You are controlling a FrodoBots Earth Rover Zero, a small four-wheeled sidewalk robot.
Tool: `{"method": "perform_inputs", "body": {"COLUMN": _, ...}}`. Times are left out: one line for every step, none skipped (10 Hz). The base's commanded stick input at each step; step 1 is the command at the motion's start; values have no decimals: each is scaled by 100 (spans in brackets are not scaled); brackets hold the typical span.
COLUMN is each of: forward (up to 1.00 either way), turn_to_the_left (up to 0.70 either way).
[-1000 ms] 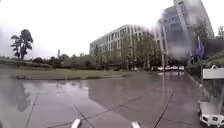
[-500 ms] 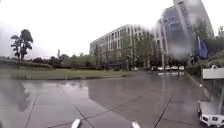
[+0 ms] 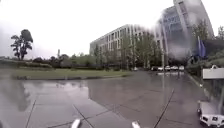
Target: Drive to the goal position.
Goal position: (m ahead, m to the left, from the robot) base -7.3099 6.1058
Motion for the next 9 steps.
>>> {"method": "perform_inputs", "body": {"forward": 5, "turn_to_the_left": 0}}
{"method": "perform_inputs", "body": {"forward": 5, "turn_to_the_left": 0}}
{"method": "perform_inputs", "body": {"forward": 5, "turn_to_the_left": 0}}
{"method": "perform_inputs", "body": {"forward": 5, "turn_to_the_left": 0}}
{"method": "perform_inputs", "body": {"forward": 5, "turn_to_the_left": 0}}
{"method": "perform_inputs", "body": {"forward": 5, "turn_to_the_left": 0}}
{"method": "perform_inputs", "body": {"forward": 5, "turn_to_the_left": 0}}
{"method": "perform_inputs", "body": {"forward": 5, "turn_to_the_left": 0}}
{"method": "perform_inputs", "body": {"forward": 5, "turn_to_the_left": 0}}
